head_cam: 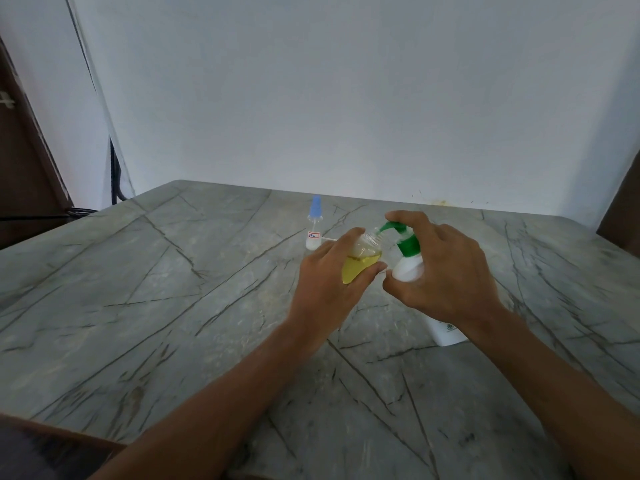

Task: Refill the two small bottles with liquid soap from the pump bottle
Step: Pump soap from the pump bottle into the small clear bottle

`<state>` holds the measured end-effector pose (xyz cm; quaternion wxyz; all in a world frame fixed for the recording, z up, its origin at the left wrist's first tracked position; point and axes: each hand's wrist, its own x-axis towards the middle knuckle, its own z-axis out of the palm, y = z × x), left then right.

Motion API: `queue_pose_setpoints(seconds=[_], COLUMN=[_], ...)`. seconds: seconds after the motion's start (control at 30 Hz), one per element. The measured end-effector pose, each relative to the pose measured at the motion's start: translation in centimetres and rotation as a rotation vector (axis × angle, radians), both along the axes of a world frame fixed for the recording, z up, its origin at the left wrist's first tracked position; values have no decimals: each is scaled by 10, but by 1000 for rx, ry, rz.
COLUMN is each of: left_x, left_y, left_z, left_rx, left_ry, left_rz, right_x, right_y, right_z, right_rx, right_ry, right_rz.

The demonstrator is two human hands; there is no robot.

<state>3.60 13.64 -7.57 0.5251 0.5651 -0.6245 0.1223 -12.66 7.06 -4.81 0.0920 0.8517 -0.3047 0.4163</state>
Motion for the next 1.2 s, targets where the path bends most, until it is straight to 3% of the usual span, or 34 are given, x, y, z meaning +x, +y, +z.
queue_pose_setpoints(seconds=[0.4,1.0,1.2], left_x=[1,-3,-3], left_y=[2,2,3], left_z=[3,-1,3], left_rx=[-9,12,-25], left_ry=[45,12,45], left_rz=[4,-9,-7], right_x=[0,-1,-1], right_y=[4,1,7], right_z=[0,3,2], right_rx=[13,18,-13], right_ry=[66,-29,-7], right_rz=[-63,54,-30])
